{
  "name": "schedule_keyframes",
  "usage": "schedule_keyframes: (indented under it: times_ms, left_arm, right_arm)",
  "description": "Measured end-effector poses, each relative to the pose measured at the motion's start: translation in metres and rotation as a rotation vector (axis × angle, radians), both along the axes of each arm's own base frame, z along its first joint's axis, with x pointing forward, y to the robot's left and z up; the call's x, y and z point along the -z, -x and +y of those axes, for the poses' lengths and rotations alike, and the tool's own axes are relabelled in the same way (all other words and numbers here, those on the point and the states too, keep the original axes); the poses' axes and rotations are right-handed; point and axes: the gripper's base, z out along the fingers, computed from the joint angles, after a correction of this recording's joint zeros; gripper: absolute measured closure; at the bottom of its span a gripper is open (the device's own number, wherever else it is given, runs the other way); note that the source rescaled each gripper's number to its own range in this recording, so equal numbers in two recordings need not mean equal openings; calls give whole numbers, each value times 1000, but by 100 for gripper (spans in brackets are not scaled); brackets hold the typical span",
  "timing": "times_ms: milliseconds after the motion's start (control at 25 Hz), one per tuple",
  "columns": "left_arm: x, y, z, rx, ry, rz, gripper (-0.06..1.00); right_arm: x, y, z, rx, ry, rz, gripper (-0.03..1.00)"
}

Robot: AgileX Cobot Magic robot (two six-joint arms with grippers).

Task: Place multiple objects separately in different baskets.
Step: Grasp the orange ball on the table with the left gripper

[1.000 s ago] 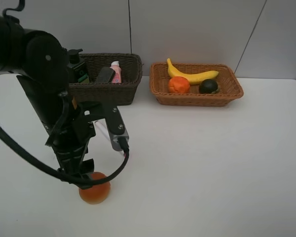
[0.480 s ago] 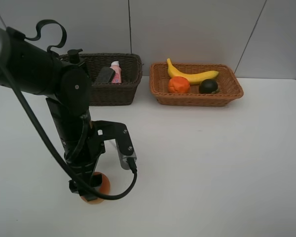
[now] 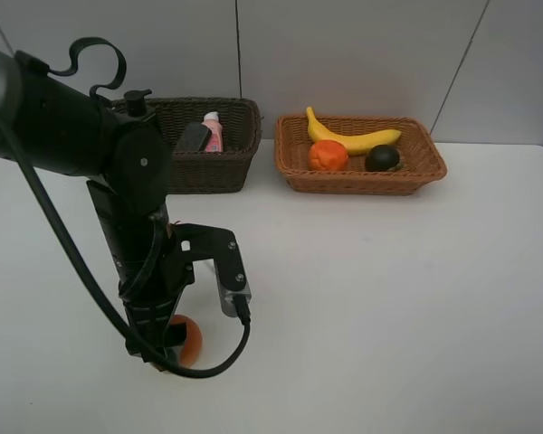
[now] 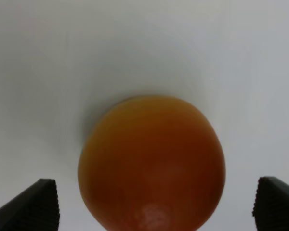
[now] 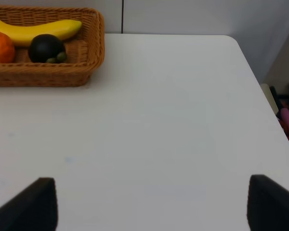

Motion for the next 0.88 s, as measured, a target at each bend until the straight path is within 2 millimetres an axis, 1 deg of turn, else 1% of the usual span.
schedule_keyframes:
  times_ms: [160,480,880]
  left_arm:
    - [1,1,-1,11,-6,1,-6]
    - [20,0,0,22,-50,41,-6]
    - [21,-1,-1,34,-39,27,-6]
  right_arm:
    - [0,0,0,0,0,0,-1]
    - [0,0,0,0,0,0,-1]
    - [0,0,0,0,0,0,-1]
